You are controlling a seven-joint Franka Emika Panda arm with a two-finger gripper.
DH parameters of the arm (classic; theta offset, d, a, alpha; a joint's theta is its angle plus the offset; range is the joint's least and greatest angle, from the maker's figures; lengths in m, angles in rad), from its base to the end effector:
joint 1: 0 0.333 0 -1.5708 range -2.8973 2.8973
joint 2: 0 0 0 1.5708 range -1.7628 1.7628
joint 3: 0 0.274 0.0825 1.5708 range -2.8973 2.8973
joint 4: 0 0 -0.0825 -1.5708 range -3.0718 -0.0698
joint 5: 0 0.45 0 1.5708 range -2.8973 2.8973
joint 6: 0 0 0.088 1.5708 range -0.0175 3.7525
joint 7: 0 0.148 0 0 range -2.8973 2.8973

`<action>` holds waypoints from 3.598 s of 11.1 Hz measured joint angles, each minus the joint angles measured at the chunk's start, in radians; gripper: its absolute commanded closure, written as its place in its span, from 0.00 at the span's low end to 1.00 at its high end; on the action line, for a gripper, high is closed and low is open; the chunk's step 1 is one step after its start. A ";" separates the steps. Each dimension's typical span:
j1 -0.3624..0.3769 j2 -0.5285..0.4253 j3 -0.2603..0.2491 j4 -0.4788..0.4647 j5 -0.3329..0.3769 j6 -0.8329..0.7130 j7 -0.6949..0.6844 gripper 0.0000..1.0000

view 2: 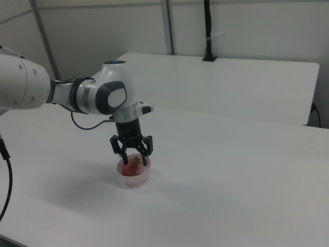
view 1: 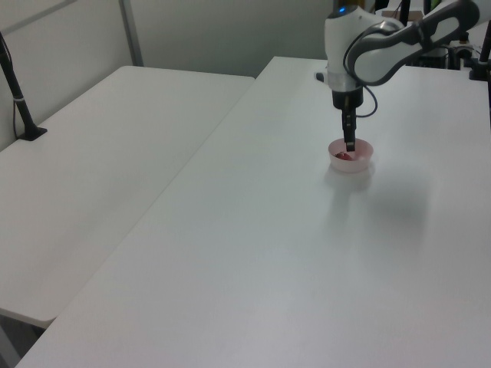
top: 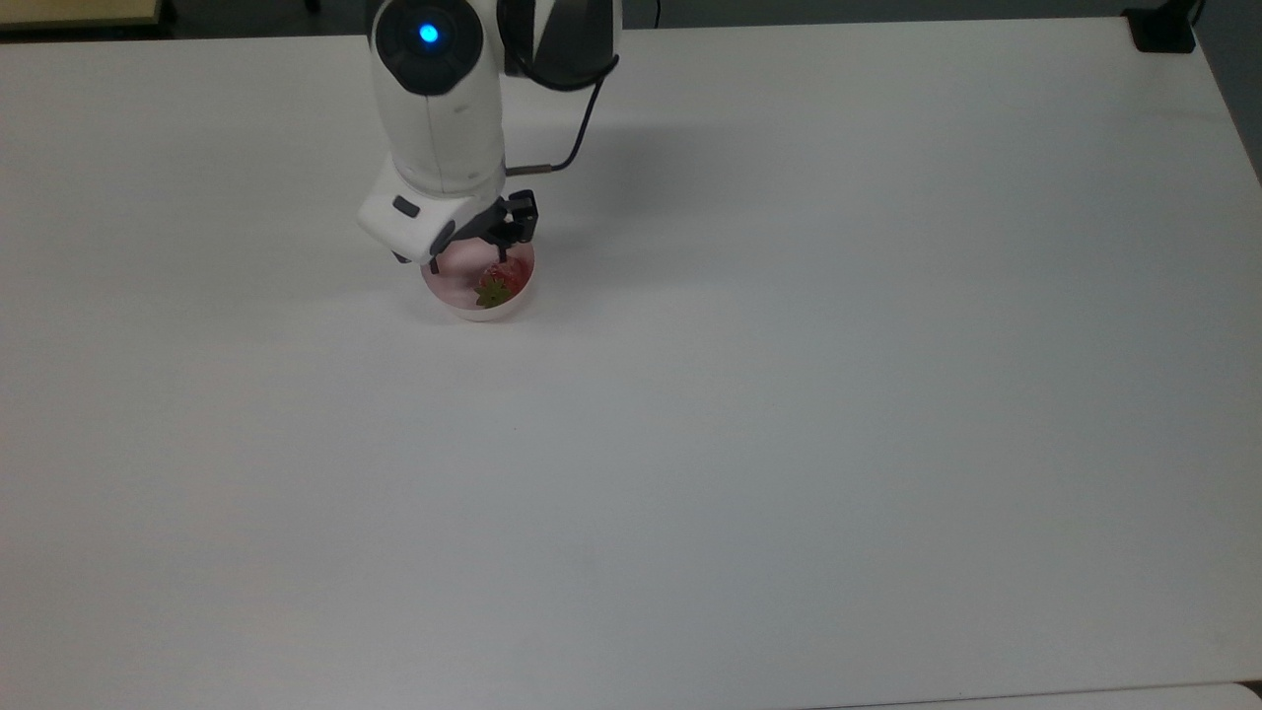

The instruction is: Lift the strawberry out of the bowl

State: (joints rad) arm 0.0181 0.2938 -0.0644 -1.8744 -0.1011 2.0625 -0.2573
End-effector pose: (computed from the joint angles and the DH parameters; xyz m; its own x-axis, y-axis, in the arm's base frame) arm 0.6479 -0.0391 0.2309 0.9580 0.2554 -0.1302 0.2660 -0.9613 0.0712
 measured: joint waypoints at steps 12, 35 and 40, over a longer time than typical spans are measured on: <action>-0.001 0.047 0.028 0.008 -0.002 0.042 0.020 0.56; -0.030 0.031 0.031 -0.017 -0.002 0.059 0.132 0.63; -0.031 0.039 0.035 -0.014 -0.002 0.063 0.148 0.81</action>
State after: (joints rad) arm -0.0125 0.3324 -0.0293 -1.8884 -0.1035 2.1253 -0.1088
